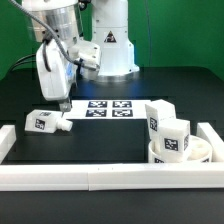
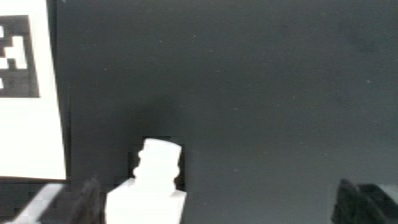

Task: Assemble stool

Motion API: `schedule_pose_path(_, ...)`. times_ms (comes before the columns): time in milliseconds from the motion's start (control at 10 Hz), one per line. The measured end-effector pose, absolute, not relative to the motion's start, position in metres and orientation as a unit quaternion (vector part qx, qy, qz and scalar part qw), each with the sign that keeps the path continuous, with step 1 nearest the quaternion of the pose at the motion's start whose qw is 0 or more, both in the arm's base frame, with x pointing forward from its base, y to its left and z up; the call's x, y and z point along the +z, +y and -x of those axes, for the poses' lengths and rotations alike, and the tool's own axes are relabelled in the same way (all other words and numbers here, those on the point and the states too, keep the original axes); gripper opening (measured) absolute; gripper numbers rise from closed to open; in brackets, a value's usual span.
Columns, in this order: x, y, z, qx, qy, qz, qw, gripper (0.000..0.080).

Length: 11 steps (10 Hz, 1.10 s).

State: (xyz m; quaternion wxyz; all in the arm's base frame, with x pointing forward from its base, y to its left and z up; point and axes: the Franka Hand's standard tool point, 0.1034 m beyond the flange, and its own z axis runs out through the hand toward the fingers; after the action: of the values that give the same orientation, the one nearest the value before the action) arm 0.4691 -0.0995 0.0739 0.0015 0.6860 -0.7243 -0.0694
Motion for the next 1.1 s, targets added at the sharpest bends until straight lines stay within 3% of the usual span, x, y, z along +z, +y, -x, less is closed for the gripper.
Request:
schedule_pose_path(200, 0.072, -0.1, -0.468, -0.069, -0.725, -0.686, 0.002, 0.0648)
schedule_pose_path(400, 0.054, -0.116, -0.443, -0.053, -0.746, -0.663, -0.001, 0.0648)
schedule_pose_path(800, 0.037, -0.135, -0.426, -0.05, -0.74, -0.67, 0.016, 0.0648)
schedule_pose_path(1100, 0.015, -0.131, -0.417, -0.055, -0.731, -0.679, 0.042, 0.0648)
